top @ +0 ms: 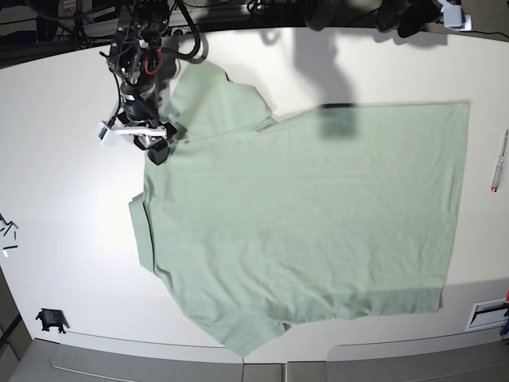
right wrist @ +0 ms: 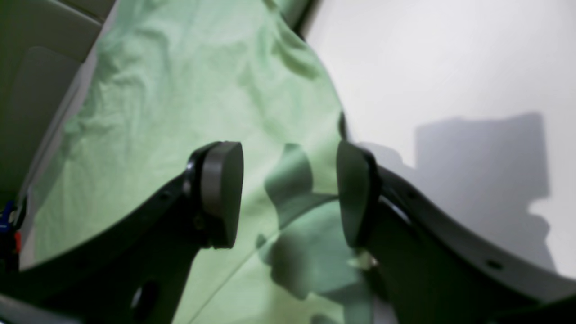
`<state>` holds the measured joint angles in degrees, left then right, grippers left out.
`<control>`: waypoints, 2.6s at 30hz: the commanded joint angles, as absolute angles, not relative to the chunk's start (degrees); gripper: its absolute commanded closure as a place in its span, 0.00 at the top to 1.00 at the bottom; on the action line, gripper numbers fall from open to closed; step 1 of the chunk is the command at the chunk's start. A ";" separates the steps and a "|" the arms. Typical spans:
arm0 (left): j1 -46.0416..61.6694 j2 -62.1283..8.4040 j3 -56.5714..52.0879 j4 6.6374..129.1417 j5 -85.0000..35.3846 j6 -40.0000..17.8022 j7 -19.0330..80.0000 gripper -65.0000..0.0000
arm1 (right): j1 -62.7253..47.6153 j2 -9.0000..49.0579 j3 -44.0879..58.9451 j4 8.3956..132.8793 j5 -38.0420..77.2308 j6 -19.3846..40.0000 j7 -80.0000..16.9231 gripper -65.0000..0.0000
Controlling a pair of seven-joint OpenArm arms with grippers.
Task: Fold the T-shirt properly
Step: 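Move the right gripper to the green shirt's shoulder by the collar and grasp, then reach the left gripper to the hem corner and grasp it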
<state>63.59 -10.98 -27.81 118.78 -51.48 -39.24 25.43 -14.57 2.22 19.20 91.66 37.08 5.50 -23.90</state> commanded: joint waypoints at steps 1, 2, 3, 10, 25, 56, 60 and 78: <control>64.45 -11.16 -28.14 119.61 -51.75 -40.00 24.43 0.47 | -13.98 2.55 19.29 93.49 37.19 6.22 -23.38 0.49; 64.42 -11.16 -28.14 119.61 -50.94 -40.00 24.40 0.47 | -13.98 2.55 19.55 94.13 37.15 6.22 -23.73 0.49; 64.45 -11.16 -28.14 119.61 -50.50 -40.00 24.40 0.47 | -13.98 2.55 19.77 94.63 36.60 6.22 -23.94 0.49; 64.42 -11.33 -28.14 119.61 -50.39 -40.00 24.40 0.47 | -13.98 2.72 22.50 95.00 29.89 3.11 -23.81 0.49; 62.85 -11.31 -28.14 119.61 -50.57 -40.00 24.43 0.47 | -10.94 3.66 21.74 83.79 36.05 14.13 -24.88 0.49; 49.06 -14.68 -28.16 119.59 -27.18 -20.47 25.30 0.47 | -10.94 3.64 15.73 83.81 35.94 15.66 -27.14 0.00; 45.04 -18.37 -28.16 119.02 -23.38 -16.08 26.11 0.47 | -10.96 3.64 15.73 83.81 35.94 15.66 -27.18 0.00; 27.62 -26.68 -40.49 76.97 -44.88 -26.63 31.51 0.47 | -10.96 3.62 15.73 83.81 33.19 15.66 -27.49 0.00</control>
<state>27.29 -25.61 -40.21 76.49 -44.97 -26.37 30.83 -11.42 3.49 15.73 83.02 33.04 15.31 -27.75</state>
